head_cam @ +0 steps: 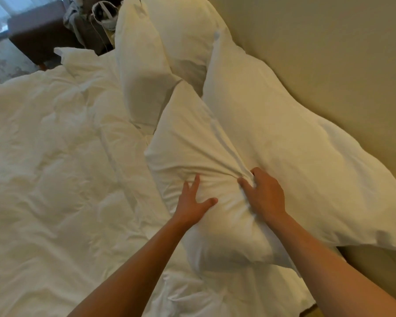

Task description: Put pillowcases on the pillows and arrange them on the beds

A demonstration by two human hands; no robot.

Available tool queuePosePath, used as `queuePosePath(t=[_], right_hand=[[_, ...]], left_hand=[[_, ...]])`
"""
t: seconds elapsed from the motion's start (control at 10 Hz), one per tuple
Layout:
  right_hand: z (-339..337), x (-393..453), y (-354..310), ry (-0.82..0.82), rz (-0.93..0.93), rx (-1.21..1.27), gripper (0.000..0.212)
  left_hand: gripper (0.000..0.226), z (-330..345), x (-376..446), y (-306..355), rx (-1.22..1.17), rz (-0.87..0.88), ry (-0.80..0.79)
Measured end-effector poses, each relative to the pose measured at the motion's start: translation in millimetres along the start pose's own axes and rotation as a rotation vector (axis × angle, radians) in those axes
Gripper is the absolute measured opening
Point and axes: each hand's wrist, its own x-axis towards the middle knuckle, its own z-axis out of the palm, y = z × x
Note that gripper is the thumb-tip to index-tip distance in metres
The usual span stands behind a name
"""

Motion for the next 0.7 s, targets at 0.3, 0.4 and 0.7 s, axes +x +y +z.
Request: queuePosePath(t=[0.3, 0.4, 0.7], right_hand=[[-23, -5, 7, -0.13, -0.066, -0.094, 0.036], [-34, -18, 11, -0.145, -0.053, -0.167, 0.037], [-81, -71, -1, -0.098, -0.118, -0.314, 0.058]], left_hand=[[0.097, 21, -16, 28, 0.097, -0.118, 0.041], [0.093, 24, -32, 34, 0.092, -0.124, 0.017], [0.072, 8, -103, 26, -0.105, -0.128, -0.011]])
